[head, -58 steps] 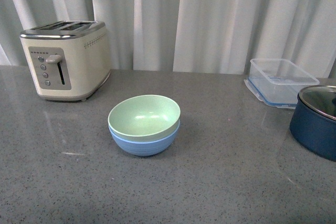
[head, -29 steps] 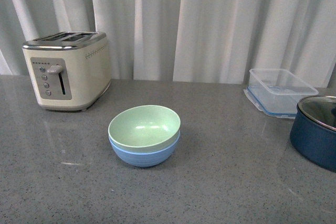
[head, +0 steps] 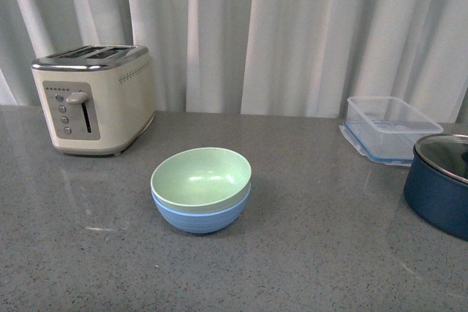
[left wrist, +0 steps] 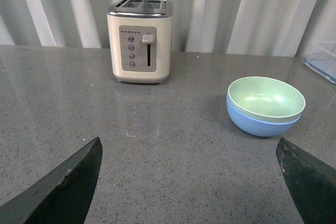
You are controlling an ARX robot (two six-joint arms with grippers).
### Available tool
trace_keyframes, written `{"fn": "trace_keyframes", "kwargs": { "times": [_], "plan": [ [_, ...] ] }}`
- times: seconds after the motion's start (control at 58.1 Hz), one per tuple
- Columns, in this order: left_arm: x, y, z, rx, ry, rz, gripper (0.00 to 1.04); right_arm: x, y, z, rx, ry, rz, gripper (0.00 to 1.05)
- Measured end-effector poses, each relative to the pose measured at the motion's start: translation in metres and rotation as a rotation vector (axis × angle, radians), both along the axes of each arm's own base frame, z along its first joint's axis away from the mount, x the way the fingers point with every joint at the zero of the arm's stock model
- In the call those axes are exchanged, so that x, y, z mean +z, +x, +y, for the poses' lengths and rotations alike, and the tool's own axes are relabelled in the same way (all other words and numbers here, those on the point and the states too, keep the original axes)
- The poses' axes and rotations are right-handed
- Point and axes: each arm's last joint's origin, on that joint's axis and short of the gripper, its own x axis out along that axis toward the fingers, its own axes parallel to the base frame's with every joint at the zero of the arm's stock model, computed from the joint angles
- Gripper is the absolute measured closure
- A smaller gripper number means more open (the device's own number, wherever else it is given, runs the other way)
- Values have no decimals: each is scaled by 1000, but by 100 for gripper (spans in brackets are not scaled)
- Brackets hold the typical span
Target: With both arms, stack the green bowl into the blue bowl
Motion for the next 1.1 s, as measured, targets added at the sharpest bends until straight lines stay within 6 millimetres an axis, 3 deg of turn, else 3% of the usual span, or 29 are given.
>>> {"fn": "trace_keyframes", "kwargs": {
  "times": [0.654, 1.101],
  "plan": [
    [0, 0, 0, 0, 0, 0, 7, -3, -17, 0, 3, -2, 5, 104],
    [0, 0, 0, 0, 0, -1, 7, -3, -17, 0, 3, -2, 5, 25]
  ]
}}
